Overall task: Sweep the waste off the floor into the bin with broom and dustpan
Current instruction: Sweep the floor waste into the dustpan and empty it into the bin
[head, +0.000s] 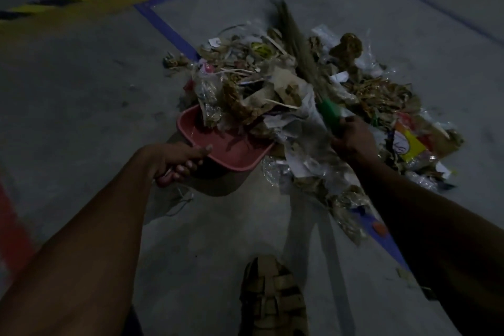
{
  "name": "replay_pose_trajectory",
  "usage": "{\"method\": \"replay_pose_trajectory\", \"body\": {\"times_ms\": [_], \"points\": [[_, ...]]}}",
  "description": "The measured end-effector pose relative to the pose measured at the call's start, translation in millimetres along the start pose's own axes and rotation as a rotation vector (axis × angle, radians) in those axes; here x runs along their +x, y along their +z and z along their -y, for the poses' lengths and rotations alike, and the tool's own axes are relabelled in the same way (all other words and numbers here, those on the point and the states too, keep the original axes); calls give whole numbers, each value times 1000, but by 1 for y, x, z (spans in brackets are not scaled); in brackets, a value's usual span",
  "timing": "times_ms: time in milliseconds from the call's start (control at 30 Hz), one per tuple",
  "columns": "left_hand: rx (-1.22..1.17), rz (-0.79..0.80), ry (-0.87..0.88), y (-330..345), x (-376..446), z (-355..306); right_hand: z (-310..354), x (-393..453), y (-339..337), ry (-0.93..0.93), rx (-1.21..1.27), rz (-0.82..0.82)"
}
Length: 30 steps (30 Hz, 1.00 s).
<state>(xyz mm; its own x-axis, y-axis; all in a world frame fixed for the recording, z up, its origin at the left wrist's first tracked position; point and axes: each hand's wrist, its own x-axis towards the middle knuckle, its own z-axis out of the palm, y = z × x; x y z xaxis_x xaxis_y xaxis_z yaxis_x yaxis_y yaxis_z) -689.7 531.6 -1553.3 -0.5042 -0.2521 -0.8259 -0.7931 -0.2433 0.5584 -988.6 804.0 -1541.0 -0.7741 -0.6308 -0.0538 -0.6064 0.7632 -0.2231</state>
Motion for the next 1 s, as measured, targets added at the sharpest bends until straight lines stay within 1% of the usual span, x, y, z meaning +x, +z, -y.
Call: {"method": "replay_pose_trajectory", "body": {"times_ms": [133, 200, 400, 500, 567, 633, 767, 900, 1000], "points": [[14, 8, 3, -1, 4, -5, -2, -15, 1, -83, 6, 92], [10, 22, 0, -2, 5, -7, 3, -23, 3, -99, 71, 122], [37, 6, 16, 4, 2, -14, 12, -56, 11, -49, 248, 167], [29, 29, 4, 5, 0, -15, 16, -68, 20, -89, 286, 192], [21, 30, 9, 6, -1, -14, 19, -70, 24, -132, 282, 171], [19, 23, 29, 9, -2, -13, 23, -67, 23, -149, 297, 107], [14, 12, 77, 18, -2, -10, 30, -58, 16, -117, 354, 13], [10, 0, 90, 20, 1, -10, 33, -50, 15, -73, 343, -22], [-16, 15, 91, 16, 3, -9, 30, -48, 17, -94, 316, -42]]}}
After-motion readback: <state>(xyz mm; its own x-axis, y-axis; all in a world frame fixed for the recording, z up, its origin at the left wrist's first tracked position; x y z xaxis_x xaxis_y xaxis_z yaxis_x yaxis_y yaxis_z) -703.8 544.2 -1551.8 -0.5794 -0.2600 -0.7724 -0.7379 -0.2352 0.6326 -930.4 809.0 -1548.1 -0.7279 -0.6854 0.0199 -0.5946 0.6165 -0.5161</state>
